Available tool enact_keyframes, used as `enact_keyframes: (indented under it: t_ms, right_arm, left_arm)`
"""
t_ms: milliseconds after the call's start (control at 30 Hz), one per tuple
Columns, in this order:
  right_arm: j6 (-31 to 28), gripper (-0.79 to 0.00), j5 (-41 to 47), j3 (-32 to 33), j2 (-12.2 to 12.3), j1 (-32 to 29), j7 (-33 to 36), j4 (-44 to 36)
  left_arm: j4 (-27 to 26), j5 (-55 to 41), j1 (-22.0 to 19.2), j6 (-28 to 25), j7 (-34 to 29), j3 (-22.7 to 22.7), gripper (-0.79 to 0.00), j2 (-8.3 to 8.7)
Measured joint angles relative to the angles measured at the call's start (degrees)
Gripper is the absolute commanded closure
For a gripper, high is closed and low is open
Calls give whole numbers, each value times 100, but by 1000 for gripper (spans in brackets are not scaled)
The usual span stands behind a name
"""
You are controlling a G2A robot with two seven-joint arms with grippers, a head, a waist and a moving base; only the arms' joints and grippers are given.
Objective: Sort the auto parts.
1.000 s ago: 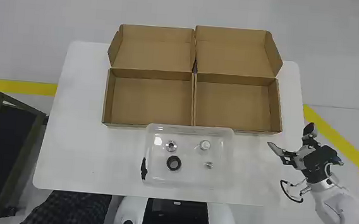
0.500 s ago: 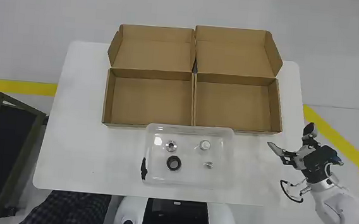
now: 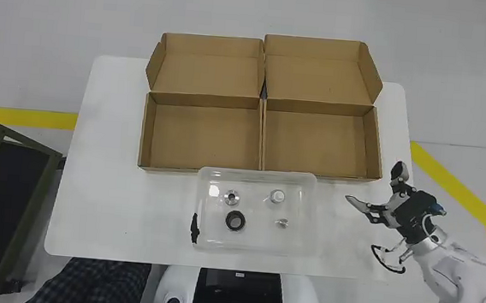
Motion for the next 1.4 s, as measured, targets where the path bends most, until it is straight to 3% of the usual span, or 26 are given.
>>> enact_keyframes:
  t_ms: [333,600,1000,1400]
  right_arm:
    - [-766,-785,-330,-743,74,384,1029,-772]
    - [-1208,-785,-286,-1443,105,747,1616,-789]
    - [-1306,-785,16,-2305,116,1360,2524,-530]
    - [-1256,-785,94,-2836,132,1759,2908,-236]
  left_arm:
    - [0,0,0,0,0,0,-785,0]
    - [0,0,0,0,0,0,-785,0]
    - [0,0,0,0,0,0,-785,0]
    - [0,0,0,0,0,0,-785,0]
